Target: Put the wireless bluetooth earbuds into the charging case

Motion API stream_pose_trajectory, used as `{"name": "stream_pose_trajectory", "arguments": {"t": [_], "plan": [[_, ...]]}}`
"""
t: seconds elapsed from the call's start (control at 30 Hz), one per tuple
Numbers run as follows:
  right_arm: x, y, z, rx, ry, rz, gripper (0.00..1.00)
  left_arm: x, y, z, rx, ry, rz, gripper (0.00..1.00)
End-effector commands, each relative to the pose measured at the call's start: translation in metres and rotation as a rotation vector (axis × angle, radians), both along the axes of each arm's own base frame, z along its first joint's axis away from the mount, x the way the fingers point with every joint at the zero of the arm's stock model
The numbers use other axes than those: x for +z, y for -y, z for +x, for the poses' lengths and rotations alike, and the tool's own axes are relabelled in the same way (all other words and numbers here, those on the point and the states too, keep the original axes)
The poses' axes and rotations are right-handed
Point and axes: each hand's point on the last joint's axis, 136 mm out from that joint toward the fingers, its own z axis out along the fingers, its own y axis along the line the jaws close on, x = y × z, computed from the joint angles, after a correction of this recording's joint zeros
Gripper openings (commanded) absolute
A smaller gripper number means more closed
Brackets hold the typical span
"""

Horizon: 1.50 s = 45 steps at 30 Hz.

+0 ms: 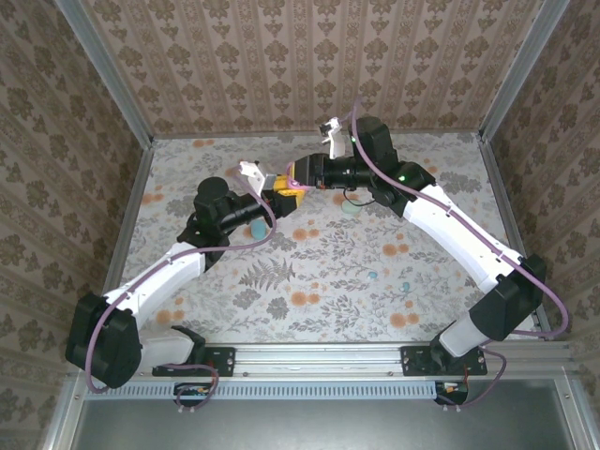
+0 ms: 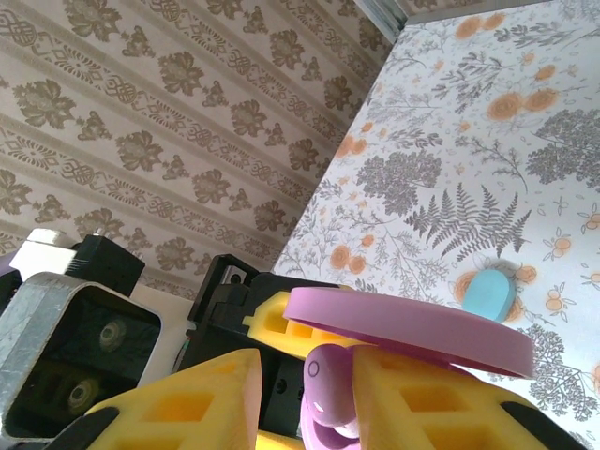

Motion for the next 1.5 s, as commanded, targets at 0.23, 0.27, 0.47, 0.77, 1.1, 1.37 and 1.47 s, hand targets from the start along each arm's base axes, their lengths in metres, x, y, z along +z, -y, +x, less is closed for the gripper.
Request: {"name": "stream_pose_trajectory", "arguments": {"t": [0.23, 0.27, 0.47, 0.77, 1.1, 1.37, 1.47], "plan": [[0.014, 0.009, -0.002, -0.044, 0.043, 0.019, 0.34, 0.024, 0.0, -0.006, -0.024, 0.081, -0.037, 0.27], [0.014, 0.009, -0.002, -0.046, 0.044, 0.018, 0.34, 0.024, 0.0, -0.006, -0.024, 0.082, -0.038, 0.27], [0.024, 0.015, -0.01, -0.037, 0.078, 0.033, 0.34, 0.024, 0.0, -0.006, -0.021, 0.083, -0.037, 0.27], [0.032, 0.068, -0.005, -0.221, 0.127, 0.058, 0.35, 0.022, 0.005, -0.01, -0.056, 0.091, -0.023, 0.27], [0.014, 0.115, 0.013, -0.369, 0.009, 0.126, 0.39, 0.017, 0.019, -0.023, -0.132, 0.101, 0.006, 0.27], [0.009, 0.115, 0.016, -0.343, -0.051, 0.116, 0.42, 0.016, 0.025, -0.024, -0.162, 0.104, 0.018, 0.27], [-0.002, 0.108, 0.018, -0.304, -0.124, 0.066, 0.43, 0.012, 0.029, -0.027, -0.179, 0.103, 0.041, 0.27]]}}
